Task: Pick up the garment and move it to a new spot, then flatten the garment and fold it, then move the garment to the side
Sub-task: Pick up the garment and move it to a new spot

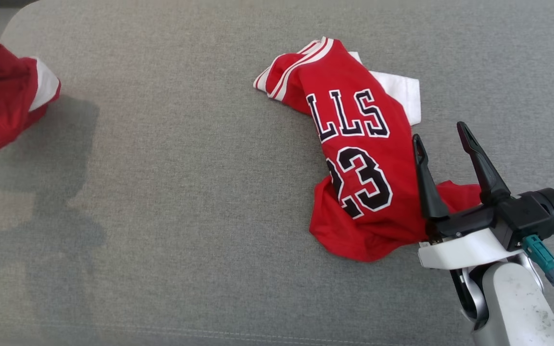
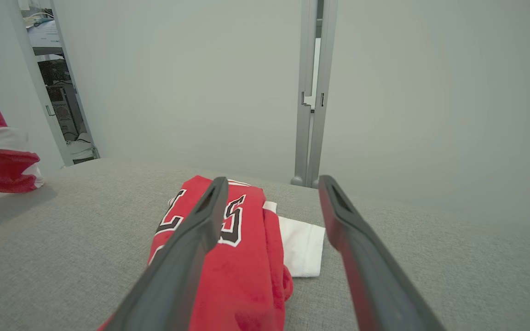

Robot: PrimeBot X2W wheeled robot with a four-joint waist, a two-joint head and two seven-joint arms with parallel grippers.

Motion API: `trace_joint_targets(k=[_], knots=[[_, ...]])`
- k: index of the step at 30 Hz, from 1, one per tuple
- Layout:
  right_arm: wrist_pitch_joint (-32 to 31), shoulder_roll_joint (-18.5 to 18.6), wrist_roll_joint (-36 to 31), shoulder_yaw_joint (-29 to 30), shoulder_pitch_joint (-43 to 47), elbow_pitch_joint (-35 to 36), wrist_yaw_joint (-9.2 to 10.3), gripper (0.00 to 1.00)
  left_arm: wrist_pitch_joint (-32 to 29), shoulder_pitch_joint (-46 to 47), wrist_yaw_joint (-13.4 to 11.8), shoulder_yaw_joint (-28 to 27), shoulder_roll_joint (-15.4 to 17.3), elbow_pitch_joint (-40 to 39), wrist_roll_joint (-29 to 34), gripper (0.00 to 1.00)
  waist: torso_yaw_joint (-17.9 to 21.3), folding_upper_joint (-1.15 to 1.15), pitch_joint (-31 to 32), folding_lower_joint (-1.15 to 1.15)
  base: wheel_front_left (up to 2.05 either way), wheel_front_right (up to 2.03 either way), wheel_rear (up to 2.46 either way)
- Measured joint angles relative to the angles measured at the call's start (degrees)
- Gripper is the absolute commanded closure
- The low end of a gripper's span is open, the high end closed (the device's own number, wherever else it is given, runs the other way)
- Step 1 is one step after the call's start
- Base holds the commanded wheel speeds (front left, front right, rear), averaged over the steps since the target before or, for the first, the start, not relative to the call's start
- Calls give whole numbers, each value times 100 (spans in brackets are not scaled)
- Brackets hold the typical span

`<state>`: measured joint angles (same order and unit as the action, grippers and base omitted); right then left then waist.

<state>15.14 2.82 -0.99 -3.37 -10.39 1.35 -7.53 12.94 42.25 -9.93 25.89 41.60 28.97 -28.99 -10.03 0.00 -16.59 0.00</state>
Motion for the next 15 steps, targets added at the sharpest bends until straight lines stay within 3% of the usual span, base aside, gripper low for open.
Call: trace_joint_targets(k=[10,11,12,13,15], knots=[[0,168,-34,-81,-124,38,0,0,76,-195,409,181,-1020,1715,-404,97,-205,0,-443,0,0,0,0],[0,174,-34,-83,-137,29,0,0,100,-189,447,162,-1088,1842,-454,85,-203,0,-456,0,0,0,0],[0,177,-34,-83,-141,20,0,0,126,-176,476,138,-1126,1938,-479,47,-199,0,-454,0,0,0,0],[0,175,-34,-78,-141,16,0,0,145,-163,486,97,-1154,2008,-482,0,-192,0,-439,0,0,0,0],[0,154,-25,-86,-140,11,0,0,185,-151,427,-32,-1163,2080,-482,0,-170,0,-388,0,0,0,0]])
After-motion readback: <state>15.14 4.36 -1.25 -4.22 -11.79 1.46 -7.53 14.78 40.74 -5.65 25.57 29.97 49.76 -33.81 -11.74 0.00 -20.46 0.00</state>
